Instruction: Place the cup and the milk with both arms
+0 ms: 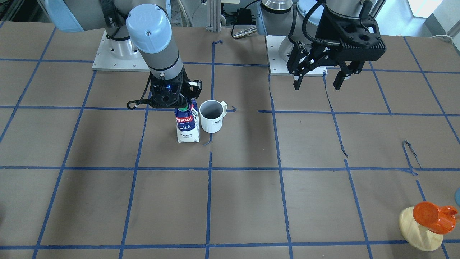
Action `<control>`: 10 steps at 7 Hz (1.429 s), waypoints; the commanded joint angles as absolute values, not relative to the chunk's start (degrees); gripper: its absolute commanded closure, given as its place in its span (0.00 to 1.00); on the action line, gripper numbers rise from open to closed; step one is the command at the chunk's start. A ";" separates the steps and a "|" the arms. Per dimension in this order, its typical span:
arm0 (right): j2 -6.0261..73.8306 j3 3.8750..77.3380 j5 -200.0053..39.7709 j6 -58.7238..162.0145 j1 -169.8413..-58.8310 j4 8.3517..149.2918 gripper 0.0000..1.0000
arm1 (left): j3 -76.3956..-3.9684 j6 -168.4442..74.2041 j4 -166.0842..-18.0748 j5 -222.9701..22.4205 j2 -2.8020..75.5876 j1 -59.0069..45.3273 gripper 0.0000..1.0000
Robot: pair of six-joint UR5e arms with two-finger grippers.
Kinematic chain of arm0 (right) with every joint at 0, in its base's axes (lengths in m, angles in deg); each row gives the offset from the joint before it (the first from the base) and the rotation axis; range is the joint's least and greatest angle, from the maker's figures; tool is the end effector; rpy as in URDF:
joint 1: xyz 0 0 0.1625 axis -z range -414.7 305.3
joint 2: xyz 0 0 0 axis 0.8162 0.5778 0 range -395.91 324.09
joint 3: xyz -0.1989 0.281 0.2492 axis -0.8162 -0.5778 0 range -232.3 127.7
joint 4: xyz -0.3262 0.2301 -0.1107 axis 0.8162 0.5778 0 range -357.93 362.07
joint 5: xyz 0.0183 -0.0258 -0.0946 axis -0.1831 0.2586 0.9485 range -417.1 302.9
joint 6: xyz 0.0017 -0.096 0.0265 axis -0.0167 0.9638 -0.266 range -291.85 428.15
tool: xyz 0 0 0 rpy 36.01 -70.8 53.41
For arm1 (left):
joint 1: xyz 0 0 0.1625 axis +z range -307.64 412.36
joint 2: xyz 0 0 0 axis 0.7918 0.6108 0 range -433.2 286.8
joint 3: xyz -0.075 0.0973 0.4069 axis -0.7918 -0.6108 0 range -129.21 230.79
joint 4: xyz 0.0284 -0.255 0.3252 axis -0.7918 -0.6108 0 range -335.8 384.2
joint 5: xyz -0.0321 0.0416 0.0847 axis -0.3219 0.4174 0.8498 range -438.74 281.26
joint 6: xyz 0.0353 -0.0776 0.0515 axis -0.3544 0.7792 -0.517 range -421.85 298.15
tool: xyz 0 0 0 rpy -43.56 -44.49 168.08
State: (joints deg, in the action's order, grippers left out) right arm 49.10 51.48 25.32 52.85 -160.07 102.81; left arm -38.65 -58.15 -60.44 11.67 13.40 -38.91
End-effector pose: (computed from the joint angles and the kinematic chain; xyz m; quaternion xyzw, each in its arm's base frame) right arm 0.2718 -0.4369 0.3479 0.0040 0.9954 0.0849 0.0451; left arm -0.1431 -0.4775 0.5318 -0.0215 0.9965 -0.0814 0.0001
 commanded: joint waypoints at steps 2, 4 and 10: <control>50.13 49.84 25.52 55.73 -158.42 103.32 0.00 | -38.25 -57.81 -64.82 10.82 13.03 -40.01 0.00; 50.31 45.29 29.02 61.16 -154.75 101.58 0.00 | -37.55 -57.81 -67.72 10.56 11.79 -40.72 0.00; 54.36 40.51 31.40 66.48 -141.90 93.84 0.00 | -29.39 -57.72 -71.24 10.90 15.73 -40.19 0.00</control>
